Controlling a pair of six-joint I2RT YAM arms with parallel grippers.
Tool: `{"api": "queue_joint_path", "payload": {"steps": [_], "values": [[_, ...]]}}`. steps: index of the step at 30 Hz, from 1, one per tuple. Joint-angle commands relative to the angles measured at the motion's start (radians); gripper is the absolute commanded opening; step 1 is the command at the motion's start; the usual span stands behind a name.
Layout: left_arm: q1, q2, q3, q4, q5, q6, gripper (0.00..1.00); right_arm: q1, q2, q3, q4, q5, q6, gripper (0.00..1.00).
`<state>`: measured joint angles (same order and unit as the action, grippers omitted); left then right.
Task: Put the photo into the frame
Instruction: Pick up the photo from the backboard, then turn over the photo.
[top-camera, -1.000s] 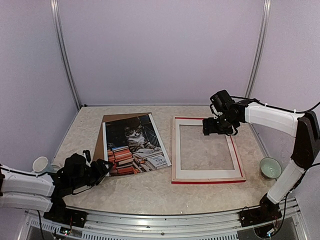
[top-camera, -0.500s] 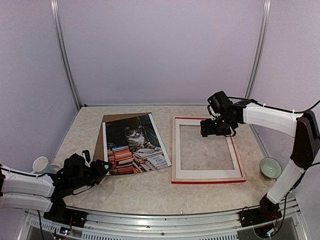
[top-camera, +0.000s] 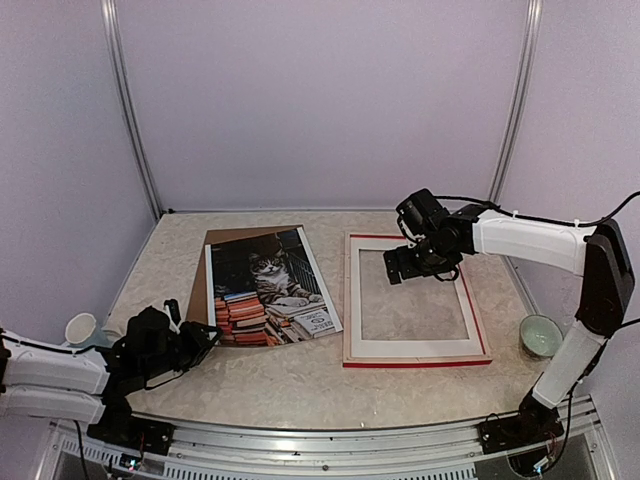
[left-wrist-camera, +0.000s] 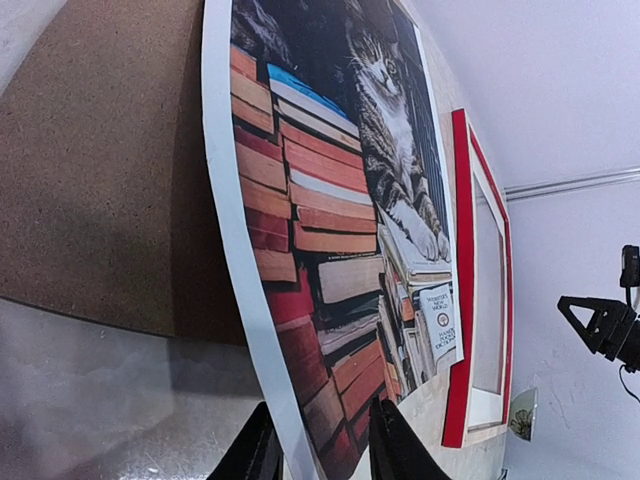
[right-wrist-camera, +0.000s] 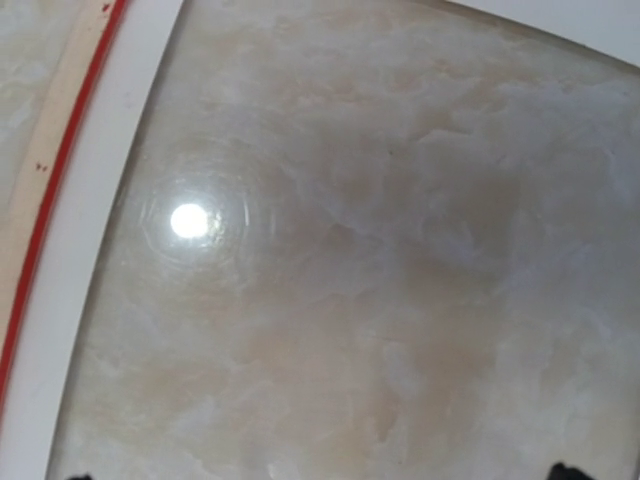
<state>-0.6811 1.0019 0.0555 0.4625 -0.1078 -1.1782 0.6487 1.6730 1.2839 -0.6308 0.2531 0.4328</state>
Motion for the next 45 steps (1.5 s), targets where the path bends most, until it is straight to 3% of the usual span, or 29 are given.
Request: {"api": "queue_joint_path", "payload": {"steps": [1,18,45], "values": [[0.005,0.0,-0.014,0.013,0.007,0.007,0.28,0.015,0.005,0.028,0.0,0.034,-0.011,0.99],[0.009,0.012,0.006,-0.013,0.003,0.022,0.0,0.033,0.006,0.053,0.007,-0.008,-0.014,0.99],[-0.008,-0.174,0.253,-0.374,-0.216,0.308,0.0,0.032,0.021,0.067,0.015,-0.084,0.021,0.99]]}}
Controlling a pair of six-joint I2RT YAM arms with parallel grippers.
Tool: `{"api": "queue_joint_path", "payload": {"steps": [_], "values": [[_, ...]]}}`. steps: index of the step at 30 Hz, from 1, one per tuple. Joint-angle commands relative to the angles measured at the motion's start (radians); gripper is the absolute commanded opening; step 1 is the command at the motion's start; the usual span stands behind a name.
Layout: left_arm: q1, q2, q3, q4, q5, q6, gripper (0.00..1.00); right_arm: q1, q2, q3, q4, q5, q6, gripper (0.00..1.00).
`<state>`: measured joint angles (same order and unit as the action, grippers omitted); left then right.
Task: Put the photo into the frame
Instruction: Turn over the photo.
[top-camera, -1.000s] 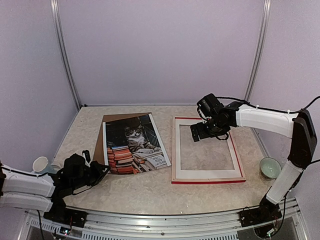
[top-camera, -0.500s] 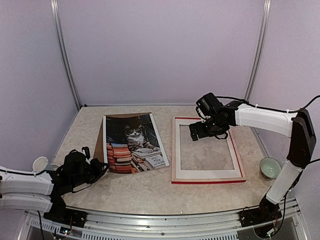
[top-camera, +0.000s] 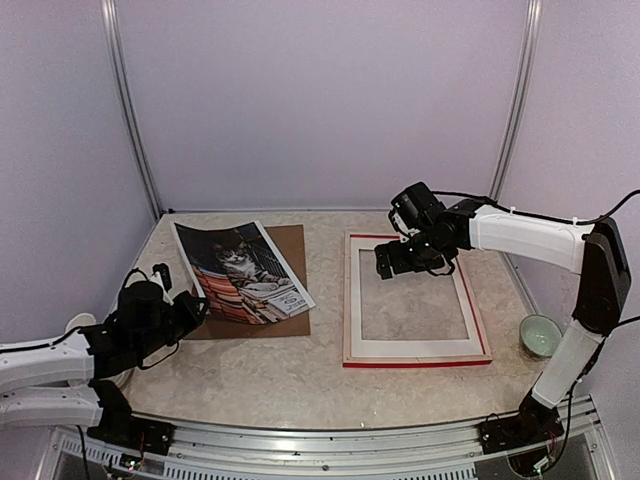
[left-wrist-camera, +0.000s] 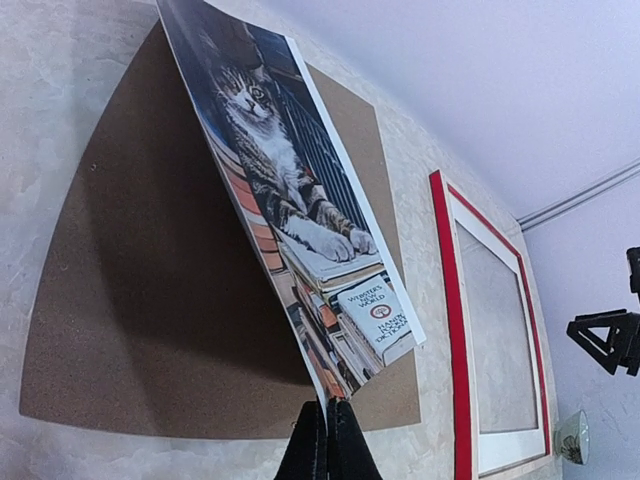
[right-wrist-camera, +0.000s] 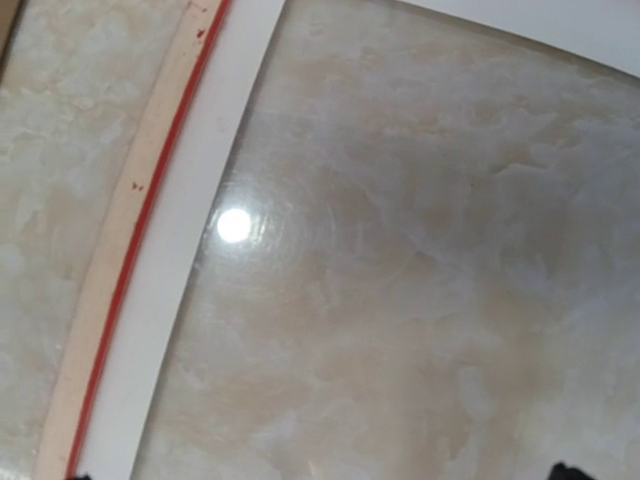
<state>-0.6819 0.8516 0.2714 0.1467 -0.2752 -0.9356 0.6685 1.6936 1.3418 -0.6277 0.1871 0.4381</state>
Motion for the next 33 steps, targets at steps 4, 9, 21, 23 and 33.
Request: {"api": "queue_joint_path", "payload": {"steps": [4,9,21,23,33], "values": [[-0.008,-0.052,0.059,-0.083,-0.074,0.097,0.0,0.014,-0.005,0.001,0.023,-0.034,0.021,0.99],[-0.011,-0.091,0.092,-0.113,-0.107,0.142,0.0,0.014,-0.005,-0.005,0.034,-0.051,0.025,0.99],[-0.016,-0.159,0.136,-0.117,-0.141,0.19,0.0,0.014,-0.001,-0.024,0.046,-0.06,0.035,0.99],[-0.018,-0.164,0.147,-0.125,-0.145,0.199,0.0,0.014,-0.004,-0.026,0.047,-0.058,0.036,0.99],[-0.021,-0.159,0.221,-0.107,-0.148,0.25,0.0,0.014,-0.006,-0.029,0.056,-0.07,0.043,0.99]]}}
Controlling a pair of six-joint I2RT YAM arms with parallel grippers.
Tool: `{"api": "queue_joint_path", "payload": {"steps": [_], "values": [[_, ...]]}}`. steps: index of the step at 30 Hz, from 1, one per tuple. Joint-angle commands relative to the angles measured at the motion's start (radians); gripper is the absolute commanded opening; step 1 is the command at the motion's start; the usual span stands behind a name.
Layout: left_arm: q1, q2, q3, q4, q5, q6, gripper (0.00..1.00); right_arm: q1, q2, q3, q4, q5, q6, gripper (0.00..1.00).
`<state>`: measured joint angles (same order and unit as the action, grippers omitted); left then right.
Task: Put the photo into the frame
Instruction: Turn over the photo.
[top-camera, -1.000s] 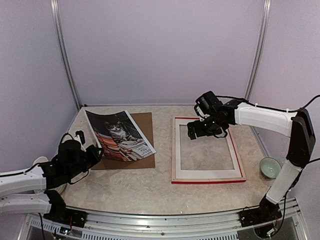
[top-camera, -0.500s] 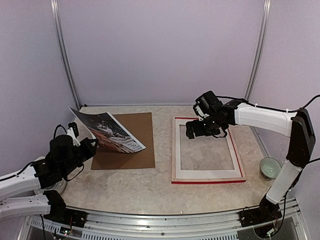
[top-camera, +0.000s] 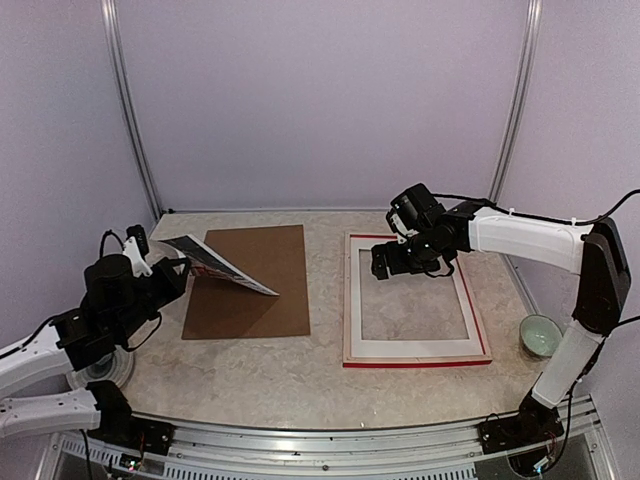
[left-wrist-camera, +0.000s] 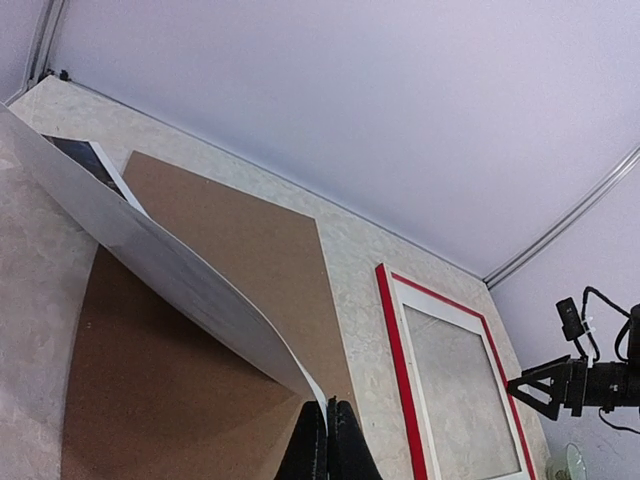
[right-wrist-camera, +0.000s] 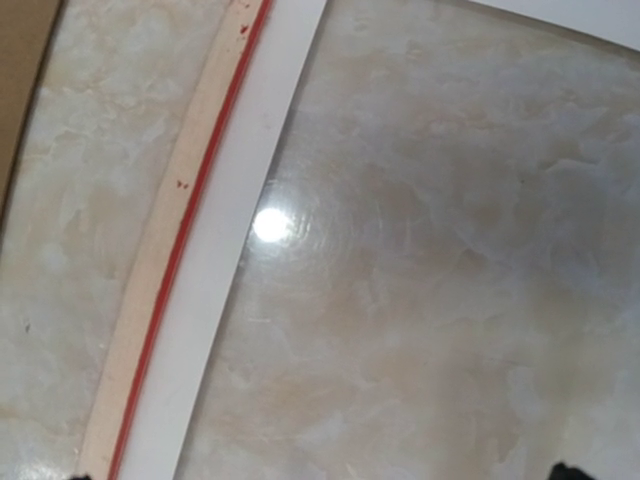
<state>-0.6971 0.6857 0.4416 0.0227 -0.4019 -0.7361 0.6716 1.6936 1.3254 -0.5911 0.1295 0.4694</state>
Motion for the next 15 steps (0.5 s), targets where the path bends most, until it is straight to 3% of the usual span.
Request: {"api": "queue_joint_path", "payload": {"steps": [1,6,15], "values": [[-0.005,0.013,0.064,0.016,-0.021,0.058,0.0,0.01,-0.007,-0.013,0.02,-0.013,0.012,0.99],[-0.006,0.061,0.13,0.016,-0.002,0.102,0.0,0.01,-0.015,-0.01,0.029,-0.039,0.017,0.99],[-0.036,0.201,0.256,-0.007,0.084,0.185,0.02,0.01,0.037,0.088,0.105,-0.253,0.065,0.99]]}}
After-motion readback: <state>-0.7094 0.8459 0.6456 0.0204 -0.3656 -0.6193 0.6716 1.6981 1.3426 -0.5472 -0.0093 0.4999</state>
